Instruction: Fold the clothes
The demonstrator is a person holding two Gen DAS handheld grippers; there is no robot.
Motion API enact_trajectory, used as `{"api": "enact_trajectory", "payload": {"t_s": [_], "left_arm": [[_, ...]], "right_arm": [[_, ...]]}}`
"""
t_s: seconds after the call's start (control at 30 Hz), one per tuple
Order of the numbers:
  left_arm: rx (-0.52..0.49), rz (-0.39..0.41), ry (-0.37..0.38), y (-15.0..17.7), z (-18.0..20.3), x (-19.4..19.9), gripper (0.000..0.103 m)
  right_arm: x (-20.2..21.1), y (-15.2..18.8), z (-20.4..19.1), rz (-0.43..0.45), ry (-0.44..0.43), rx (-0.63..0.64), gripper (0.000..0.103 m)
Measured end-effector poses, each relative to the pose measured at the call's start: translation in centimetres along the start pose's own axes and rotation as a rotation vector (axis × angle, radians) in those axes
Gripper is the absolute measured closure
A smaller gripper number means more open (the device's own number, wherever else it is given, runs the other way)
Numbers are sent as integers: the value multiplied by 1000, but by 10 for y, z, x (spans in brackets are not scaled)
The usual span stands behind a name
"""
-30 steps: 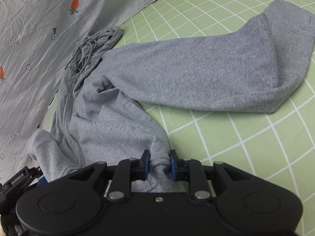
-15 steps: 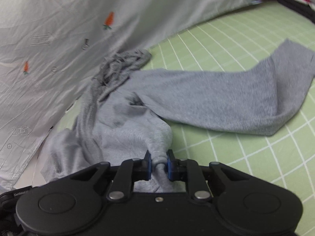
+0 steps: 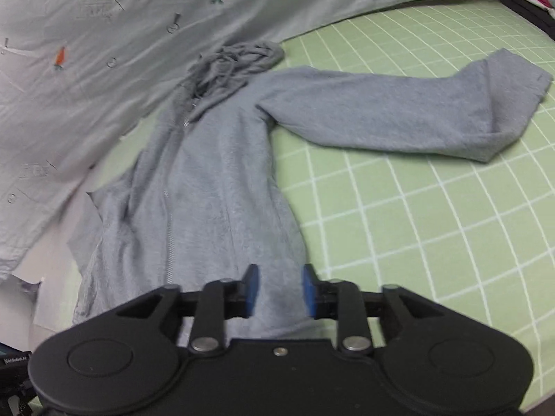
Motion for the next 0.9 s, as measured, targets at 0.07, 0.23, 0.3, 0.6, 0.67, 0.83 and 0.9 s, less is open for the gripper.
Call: {"api": "enact_trajectory", "payload": {"t_s": [0.07,0.23,0.3,0.6,0.67,0.83,0.9], "left_arm": [[-12,8,7,-3,1,2,88],[-78,22,-28,-5,11,4,58],[-120,5,-35,-4,20,-1,30],[-360,-90,60,24,94,-32,12],[-387,-123,88,36,108,-39,12],[-436,-214,122,62,135,-58,6],[-448,-233,119,68,145,-65,5]], "right_arm": [[-1,-1,5,10,21,-9,52],[-3,1,4,15,40,29,39],[-4,2,3,17,48,44,17],[-7,5,1,22,93,121,0],[-7,3,3,24,106,138,0],[-6,-2,21,19,113,117,0],[-5,-5,32,17,119,104,0]]}}
Point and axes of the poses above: each gripper's, at about its wrist camera, not at the fingertips, and x roughly against the way its jaws point, z to its right, y to its underside, the point moved 10 cm from there along -x, roughly the way its jaws point, and after that the axes turned 9 degrees about y, right-handed, at the moved point
